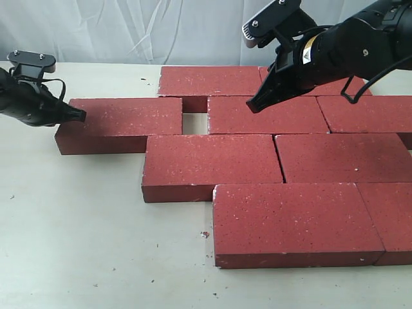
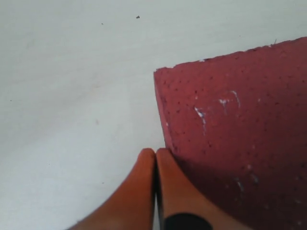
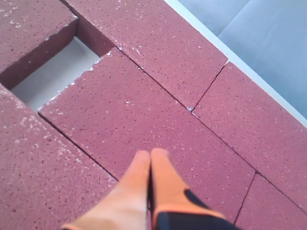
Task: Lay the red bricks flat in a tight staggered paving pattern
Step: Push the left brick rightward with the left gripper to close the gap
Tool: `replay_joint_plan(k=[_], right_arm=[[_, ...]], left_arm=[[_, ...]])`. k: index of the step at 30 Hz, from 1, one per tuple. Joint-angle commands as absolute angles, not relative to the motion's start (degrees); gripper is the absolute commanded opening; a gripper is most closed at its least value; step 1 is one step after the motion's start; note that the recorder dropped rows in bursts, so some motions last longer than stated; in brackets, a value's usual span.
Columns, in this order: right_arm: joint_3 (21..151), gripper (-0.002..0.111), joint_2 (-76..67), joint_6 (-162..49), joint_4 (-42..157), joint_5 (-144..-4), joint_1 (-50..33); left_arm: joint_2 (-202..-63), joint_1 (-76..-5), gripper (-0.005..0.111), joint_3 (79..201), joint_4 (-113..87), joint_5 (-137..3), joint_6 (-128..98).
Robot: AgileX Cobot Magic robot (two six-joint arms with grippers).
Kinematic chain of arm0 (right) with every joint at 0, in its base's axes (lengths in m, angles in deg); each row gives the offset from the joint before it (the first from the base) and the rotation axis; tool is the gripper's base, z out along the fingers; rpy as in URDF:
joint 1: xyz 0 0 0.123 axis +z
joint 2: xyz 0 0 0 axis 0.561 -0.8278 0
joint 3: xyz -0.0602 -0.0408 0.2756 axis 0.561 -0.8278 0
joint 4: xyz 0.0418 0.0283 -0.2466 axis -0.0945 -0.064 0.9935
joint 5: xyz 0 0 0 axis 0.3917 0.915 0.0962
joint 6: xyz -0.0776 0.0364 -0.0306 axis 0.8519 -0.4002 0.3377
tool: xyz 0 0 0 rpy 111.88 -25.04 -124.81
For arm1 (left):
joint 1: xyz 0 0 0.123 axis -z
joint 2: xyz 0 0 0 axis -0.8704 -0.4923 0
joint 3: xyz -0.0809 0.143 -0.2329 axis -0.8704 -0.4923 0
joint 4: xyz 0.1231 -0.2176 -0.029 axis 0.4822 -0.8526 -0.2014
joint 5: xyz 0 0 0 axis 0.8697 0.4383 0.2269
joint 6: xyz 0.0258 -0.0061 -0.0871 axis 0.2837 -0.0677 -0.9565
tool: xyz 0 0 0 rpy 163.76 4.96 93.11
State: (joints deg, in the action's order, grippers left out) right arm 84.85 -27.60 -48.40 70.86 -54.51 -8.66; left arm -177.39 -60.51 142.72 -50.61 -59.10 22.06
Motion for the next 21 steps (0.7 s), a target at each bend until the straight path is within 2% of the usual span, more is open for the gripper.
replay_joint_plan(k=[1,21], right_arm=[[84.7,-0.001,-27.2,-48.5,70.9,-55.0,-8.9],[84.7,-0.001,-27.2,-48.5,70.6,-55.1,-8.9]], left_arm=[[-177.3,-60.1,0.0,143.3,-51.3,-59.3,21.9],[-177.3,-54.7,0.0,143.3,-51.4,-61.8,21.9]])
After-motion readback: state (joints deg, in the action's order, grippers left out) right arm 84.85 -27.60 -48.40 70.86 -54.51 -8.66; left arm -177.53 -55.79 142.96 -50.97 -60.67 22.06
